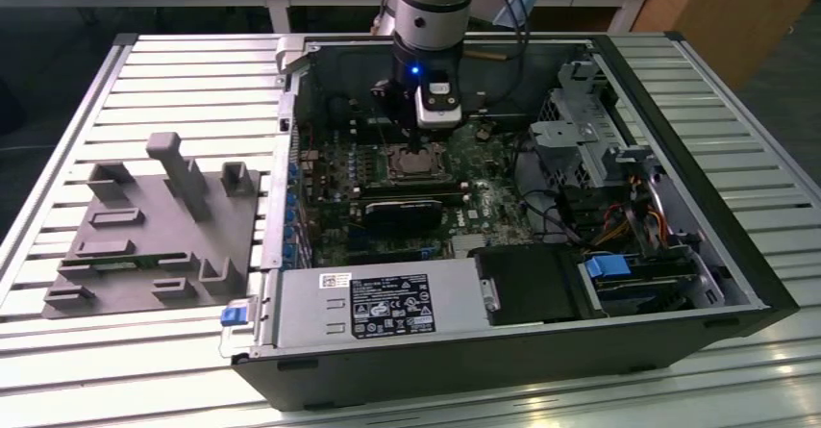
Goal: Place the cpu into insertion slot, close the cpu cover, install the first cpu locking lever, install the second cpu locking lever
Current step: 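Close the cpu cover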
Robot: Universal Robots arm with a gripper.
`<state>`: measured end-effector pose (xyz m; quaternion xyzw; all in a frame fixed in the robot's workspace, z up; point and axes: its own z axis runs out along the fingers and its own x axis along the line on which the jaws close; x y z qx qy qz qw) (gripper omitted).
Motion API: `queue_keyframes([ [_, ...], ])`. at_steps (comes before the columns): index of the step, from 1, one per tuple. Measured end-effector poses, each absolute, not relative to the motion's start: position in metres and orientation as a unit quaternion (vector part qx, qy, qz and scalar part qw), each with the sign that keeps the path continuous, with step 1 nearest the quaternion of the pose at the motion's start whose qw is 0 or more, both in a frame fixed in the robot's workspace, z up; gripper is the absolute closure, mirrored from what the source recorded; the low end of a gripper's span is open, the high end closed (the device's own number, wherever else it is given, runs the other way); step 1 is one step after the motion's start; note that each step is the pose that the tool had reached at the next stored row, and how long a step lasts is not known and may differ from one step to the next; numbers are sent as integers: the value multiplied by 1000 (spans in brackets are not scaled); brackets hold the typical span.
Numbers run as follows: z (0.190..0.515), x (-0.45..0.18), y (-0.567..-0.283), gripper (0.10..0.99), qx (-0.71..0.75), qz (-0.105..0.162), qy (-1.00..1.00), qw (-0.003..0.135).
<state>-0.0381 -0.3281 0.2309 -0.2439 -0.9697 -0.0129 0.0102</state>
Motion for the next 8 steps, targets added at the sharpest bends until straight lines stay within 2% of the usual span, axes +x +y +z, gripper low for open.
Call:
queue_keyframes([
  [8,230,-38,-328,984,-217,-22,-976,-3],
])
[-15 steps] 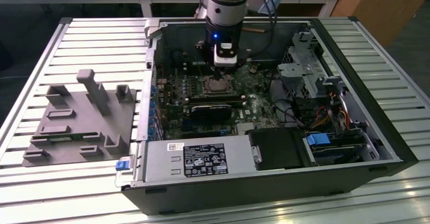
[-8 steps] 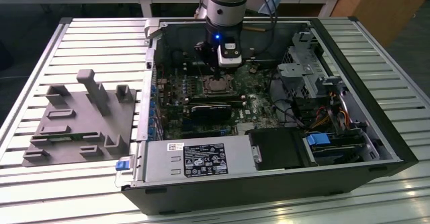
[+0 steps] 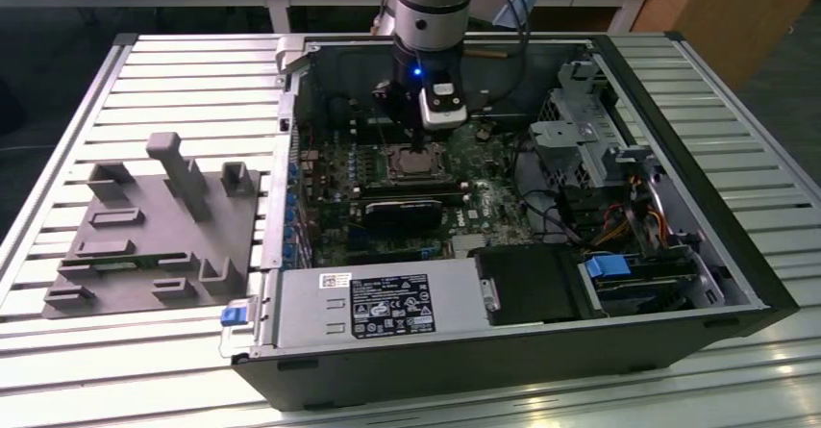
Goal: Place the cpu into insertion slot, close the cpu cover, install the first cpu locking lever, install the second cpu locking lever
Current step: 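Close the cpu cover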
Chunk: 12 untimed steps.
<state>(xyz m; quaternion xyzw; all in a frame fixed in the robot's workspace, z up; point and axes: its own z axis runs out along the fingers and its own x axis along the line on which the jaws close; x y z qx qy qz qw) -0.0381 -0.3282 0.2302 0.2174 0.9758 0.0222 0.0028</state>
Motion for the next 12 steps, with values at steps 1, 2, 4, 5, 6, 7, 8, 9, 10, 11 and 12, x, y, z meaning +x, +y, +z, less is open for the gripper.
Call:
queue_keyframes([
  [1,230,-38,-328,984,212,23,977,4],
  [2,230,-38,-328,984,207,24,978,4],
  [4,229,-38,-328,984,194,26,981,4],
  [5,229,-38,-328,984,188,26,982,4],
  [6,229,-38,-328,984,179,26,983,3],
  [7,229,-38,-328,984,170,26,985,3],
  [8,228,-38,-328,984,161,26,987,3],
  [9,228,-38,-328,984,152,26,988,3],
  [10,228,-38,-328,984,144,26,989,2],
  [11,228,-38,-328,984,136,26,990,2],
  [12,227,-38,-328,984,131,26,991,2],
])
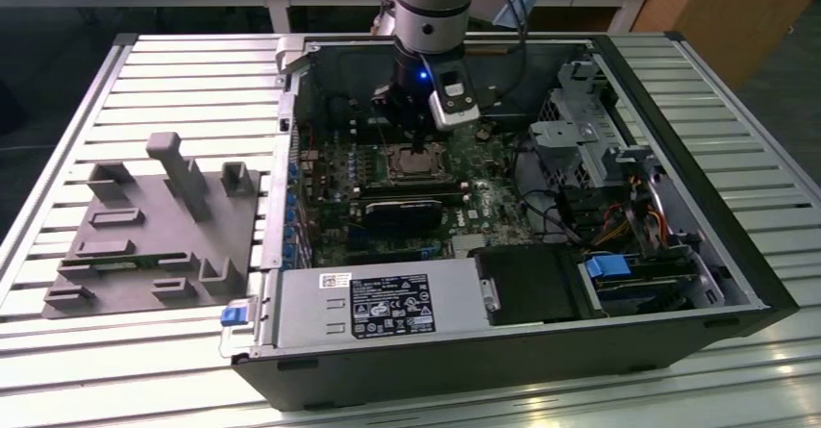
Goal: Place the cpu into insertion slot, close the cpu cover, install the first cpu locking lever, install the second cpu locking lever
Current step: 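Close the cpu cover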
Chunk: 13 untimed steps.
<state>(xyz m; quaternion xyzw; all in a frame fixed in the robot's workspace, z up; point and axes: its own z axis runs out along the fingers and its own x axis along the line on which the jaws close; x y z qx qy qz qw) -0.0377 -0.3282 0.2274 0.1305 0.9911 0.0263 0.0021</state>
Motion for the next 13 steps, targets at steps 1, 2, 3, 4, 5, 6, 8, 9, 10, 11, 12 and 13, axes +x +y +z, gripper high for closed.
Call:
queue_keyframes([
  [1,227,-38,-328,984,125,26,992,2],
  [2,227,-37,-328,984,119,26,993,2],
  [3,227,-37,-328,984,113,26,993,2],
  [4,227,-37,-328,984,107,26,994,1],
  [5,226,-37,-328,984,101,26,995,1],
  [6,226,-37,-328,984,96,26,995,1],
  [8,226,-36,-328,984,84,26,996,1],
  [9,225,-36,-328,984,77,26,997,1],
  [10,225,-36,-328,984,69,27,997,1],
  [11,225,-36,-328,984,61,26,998,0],
  [12,225,-36,-328,984,52,26,998,0],
  [13,225,-36,-328,984,47,26,999,0],
])
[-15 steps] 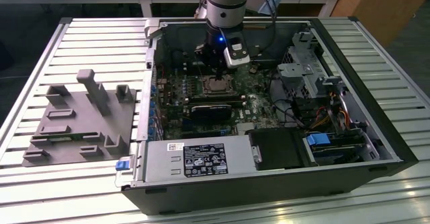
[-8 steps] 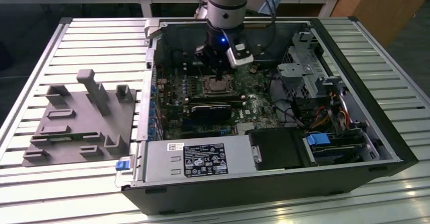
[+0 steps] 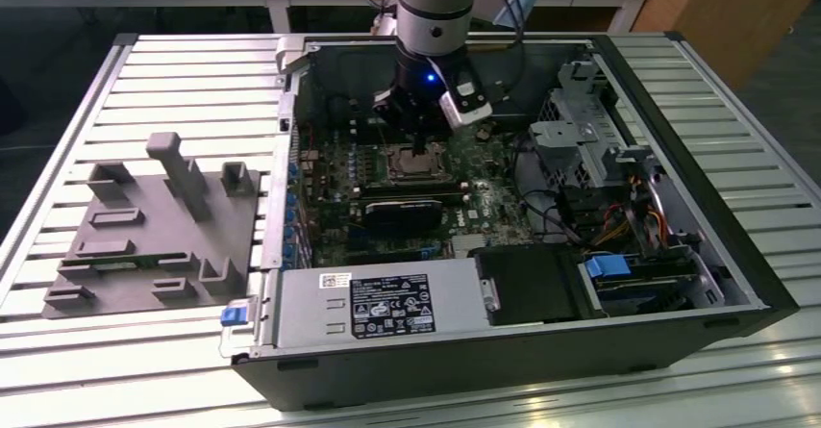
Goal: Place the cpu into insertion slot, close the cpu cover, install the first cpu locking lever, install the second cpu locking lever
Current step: 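Close the cpu cover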
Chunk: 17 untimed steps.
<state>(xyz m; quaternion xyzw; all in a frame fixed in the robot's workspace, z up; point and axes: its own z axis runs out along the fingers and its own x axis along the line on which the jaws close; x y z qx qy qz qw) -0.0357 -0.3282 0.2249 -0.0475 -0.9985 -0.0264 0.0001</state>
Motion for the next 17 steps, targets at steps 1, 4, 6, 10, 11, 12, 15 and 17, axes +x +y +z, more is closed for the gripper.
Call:
queue_keyframes([
  [1,225,-36,-328,984,-47,-26,-999,0],
  [4,227,-36,-328,984,-47,-26,-999,0],
  [6,228,-36,-328,984,-47,-26,-999,-1],
  [10,227,-38,-328,984,-47,-27,-998,-10],
  [11,227,-39,-328,984,-47,-27,-998,-15],
  [12,227,-39,-328,984,-47,-27,-998,-18],
  [15,227,-41,-328,984,-46,-27,-998,-21],
  [17,227,-42,-328,984,-46,-27,-998,-21],
])
